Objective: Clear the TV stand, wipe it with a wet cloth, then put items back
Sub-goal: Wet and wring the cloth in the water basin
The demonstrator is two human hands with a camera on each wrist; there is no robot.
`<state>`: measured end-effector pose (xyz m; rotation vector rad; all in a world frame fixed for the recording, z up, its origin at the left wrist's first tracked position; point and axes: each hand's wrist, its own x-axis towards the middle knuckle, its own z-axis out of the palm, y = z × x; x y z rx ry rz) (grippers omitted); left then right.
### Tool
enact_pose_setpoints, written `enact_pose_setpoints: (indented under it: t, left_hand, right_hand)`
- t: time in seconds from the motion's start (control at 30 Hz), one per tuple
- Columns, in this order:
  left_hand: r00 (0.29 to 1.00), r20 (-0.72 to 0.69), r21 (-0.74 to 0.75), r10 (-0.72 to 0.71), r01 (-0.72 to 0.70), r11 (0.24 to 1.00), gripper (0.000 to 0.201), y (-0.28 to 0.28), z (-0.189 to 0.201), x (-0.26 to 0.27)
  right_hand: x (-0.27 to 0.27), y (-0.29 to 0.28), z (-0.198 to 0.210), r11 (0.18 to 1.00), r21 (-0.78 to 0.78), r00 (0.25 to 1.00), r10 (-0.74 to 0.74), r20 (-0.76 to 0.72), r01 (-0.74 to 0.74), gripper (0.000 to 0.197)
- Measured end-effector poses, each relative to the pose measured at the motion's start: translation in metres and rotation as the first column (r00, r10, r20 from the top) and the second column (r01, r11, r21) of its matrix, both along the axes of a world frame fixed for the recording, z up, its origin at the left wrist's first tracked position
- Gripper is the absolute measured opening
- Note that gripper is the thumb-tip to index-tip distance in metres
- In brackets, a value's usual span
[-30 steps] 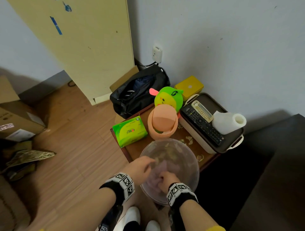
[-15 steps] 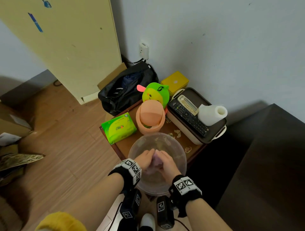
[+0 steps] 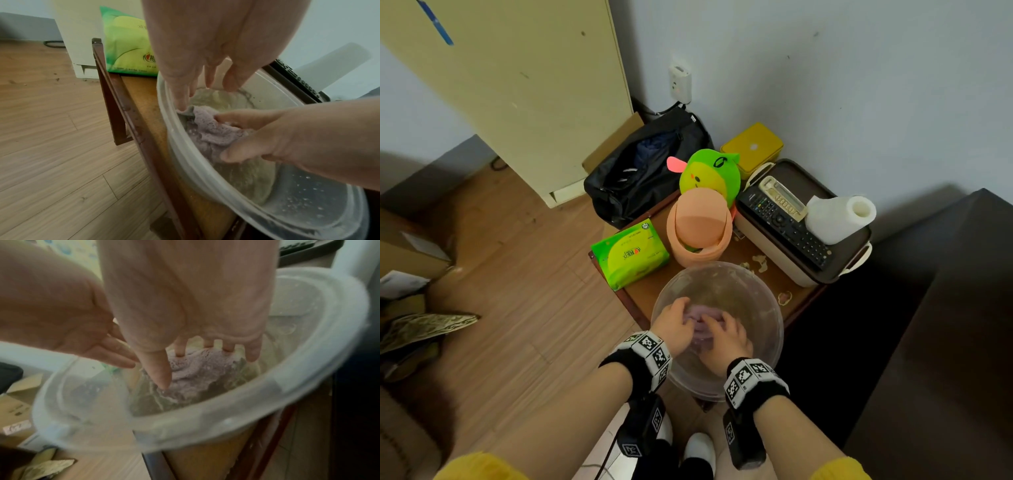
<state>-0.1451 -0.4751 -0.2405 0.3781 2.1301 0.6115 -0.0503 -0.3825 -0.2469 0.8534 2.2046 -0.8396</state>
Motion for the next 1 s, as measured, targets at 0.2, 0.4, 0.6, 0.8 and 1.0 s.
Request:
enact_pose_setpoints:
  t: [0.2, 0.4, 0.6, 0.8, 1.0]
  left_hand:
    - [0.999, 0.030, 0.000, -0.014, 0.014, 1.000, 0.049, -0.001, -0.003, 0.001]
    - [0.995, 0.015, -0.018, 0.102, -0.102, 0.995, 0.039, 0.003, 0.004, 0.004]
    - [0.975, 0.115, -0.019, 0.192, -0.191, 0.981, 0.033, 0.016, 0.018, 0.007]
    - [0.978, -0.005, -0.073, 0.207, -0.207, 0.976, 0.035, 0.025, 0.016, 0.011]
    - [0.981, 0.021, -0.045, 0.190, -0.189, 0.981, 0.036, 0.015, 0.007, 0.012]
  right_hand:
    - [-0.004, 0.000, -0.008, 0.997, 0.023, 0.995, 0.077, 0.060, -0.079, 0.043]
    - [-0.006, 0.005, 0.013, 0.940, -0.194, 0.926, -0.319, -0.203, 0.281, 0.011]
    - [-0.014, -0.002, 0.037, 0.783, -0.444, 0.722, -0.599, -0.347, 0.436, 0.023]
    - [-0.010, 0.005, 0.029, 0.849, -0.298, 0.778, -0.523, -0.348, 0.437, 0.015]
    - [0.000, 0.006, 0.017, 0.932, 0.043, 0.925, -0.350, -0.147, 0.359, 0.055]
